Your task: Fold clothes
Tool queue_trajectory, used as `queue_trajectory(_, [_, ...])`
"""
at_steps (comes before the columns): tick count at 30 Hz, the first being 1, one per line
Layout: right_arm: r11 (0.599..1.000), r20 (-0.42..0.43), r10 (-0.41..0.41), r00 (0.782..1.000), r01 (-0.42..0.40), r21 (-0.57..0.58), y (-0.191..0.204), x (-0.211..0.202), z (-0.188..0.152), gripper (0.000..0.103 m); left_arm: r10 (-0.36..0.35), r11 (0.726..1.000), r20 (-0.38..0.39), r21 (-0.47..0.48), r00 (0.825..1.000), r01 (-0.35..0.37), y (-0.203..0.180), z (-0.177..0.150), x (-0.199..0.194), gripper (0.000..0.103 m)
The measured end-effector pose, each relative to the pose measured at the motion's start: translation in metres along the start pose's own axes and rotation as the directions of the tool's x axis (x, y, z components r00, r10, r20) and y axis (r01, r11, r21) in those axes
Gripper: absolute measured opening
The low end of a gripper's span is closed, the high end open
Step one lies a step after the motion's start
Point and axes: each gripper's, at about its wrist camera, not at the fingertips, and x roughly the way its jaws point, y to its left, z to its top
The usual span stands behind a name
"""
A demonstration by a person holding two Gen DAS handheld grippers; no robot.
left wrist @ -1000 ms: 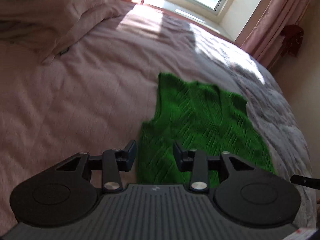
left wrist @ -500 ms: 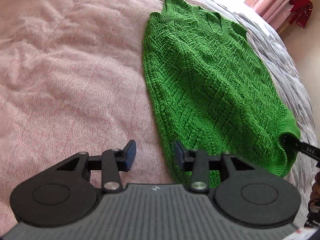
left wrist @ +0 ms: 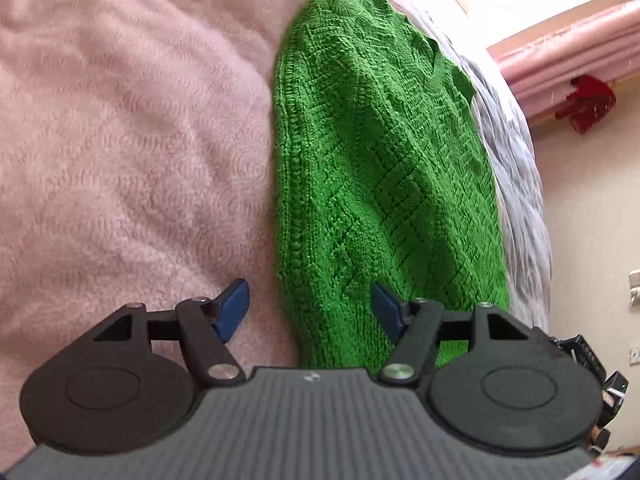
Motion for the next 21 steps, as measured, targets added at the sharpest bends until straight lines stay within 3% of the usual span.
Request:
queue_trajectory(2, [0.998,-0.010,-0.012,1.000,0.011,-0.061,0.005,0.015,-0.001,0.069,-0.019,1.000,0.005,-0.021,1.000,0.019,0.000,-0.001,0.006,0.062])
queue_trajectory(4, [0.999,-0.065,-0.020,0.998,0.017,-0.046,-0.006,0.037,-0.004,0.070,-0.036,0.999,0.000,-0.017,0.999,0.036,-0.004,-0.004,0.011,0.062])
queue_trajectory(5, [1.000,-0.066,-0.008,0.998,0.006,-0.023,-0.012,0.043,-0.009,0.070,-0.047,0.999,-0.007,-0.005,0.999,0.047,-0.006,-0.005,0.015,0.051])
queue_trajectory(6, [1.000,-0.048,-0.001,0.999,0.000,-0.017,-0.015,0.046,-0.013,0.069,-0.055,0.998,-0.026,-0.006,0.998,0.055,-0.008,-0.006,0.019,0.029])
queue_trajectory(7, [1.000,-0.043,-0.010,0.999,0.009,-0.028,-0.013,0.047,-0.015,0.064,-0.055,0.998,-0.051,-0.014,0.997,0.054,-0.009,-0.006,0.024,0.015])
queue_trajectory(8, [1.000,-0.052,0.007,0.999,-0.009,-0.028,-0.012,0.047,-0.016,0.029,-0.061,0.998,-0.059,-0.019,0.996,0.060,-0.009,-0.006,0.025,0.006])
queue_trajectory(9, [0.999,-0.070,0.042,0.997,-0.041,0.014,-0.013,0.045,-0.017,0.004,-0.059,0.998,-0.045,-0.013,0.997,0.058,-0.011,-0.005,0.023,0.006])
queue_trajectory(12, [0.995,-0.021,0.089,0.996,-0.088,0.041,-0.004,0.025,-0.021,0.003,-0.102,0.994,0.027,0.046,0.994,0.101,-0.022,0.008,-0.006,0.005])
queue_trajectory(15, [0.976,0.032,0.198,0.980,-0.200,0.087,0.002,-0.012,-0.025,0.002,-0.152,0.980,0.119,0.151,0.981,0.133,-0.034,0.026,-0.061,0.005])
queue_trajectory(18, [0.961,0.012,0.259,0.966,-0.259,0.095,0.008,-0.046,-0.047,0.002,-0.151,0.953,0.179,0.288,0.972,0.095,-0.038,0.028,-0.116,0.004])
queue_trajectory(21, [0.970,-0.079,0.240,0.967,-0.236,0.067,0.012,-0.065,-0.086,0.002,-0.086,0.928,0.174,0.373,0.981,0.015,-0.023,0.012,-0.148,0.005])
